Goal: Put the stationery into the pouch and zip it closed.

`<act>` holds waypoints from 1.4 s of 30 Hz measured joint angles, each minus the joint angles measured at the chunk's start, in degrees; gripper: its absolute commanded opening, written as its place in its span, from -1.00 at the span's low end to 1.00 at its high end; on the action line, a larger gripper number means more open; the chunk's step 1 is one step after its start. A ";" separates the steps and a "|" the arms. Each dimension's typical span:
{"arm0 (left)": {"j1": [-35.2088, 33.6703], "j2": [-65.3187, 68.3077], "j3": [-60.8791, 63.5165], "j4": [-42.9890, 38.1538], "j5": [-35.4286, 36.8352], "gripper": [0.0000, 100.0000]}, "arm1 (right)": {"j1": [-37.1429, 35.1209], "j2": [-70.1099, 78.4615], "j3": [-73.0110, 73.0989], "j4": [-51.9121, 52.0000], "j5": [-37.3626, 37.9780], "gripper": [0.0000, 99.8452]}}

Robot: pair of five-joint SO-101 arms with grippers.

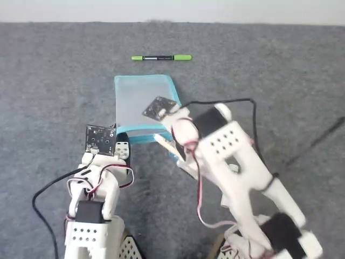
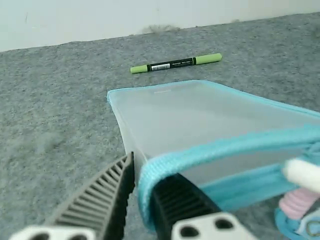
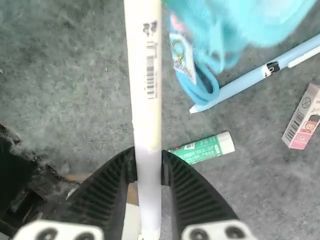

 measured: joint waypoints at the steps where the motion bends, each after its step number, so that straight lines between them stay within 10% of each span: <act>1: 0.00 0.00 0.00 0.00 0.00 -0.98 | 0.00 2.02 -1.58 0.09 -0.26 -0.98; 19: 11.78 0.00 2.02 0.00 -4.22 -0.98 | 3.34 22.59 -28.57 0.62 -6.77 -0.97; 26: 12.13 0.00 2.02 0.00 -4.22 -0.98 | 3.60 23.82 -34.02 0.62 -7.65 -0.54; 42: -0.35 0.00 2.02 -0.09 -2.55 -0.98 | 7.56 12.31 -27.78 0.70 -7.65 -0.60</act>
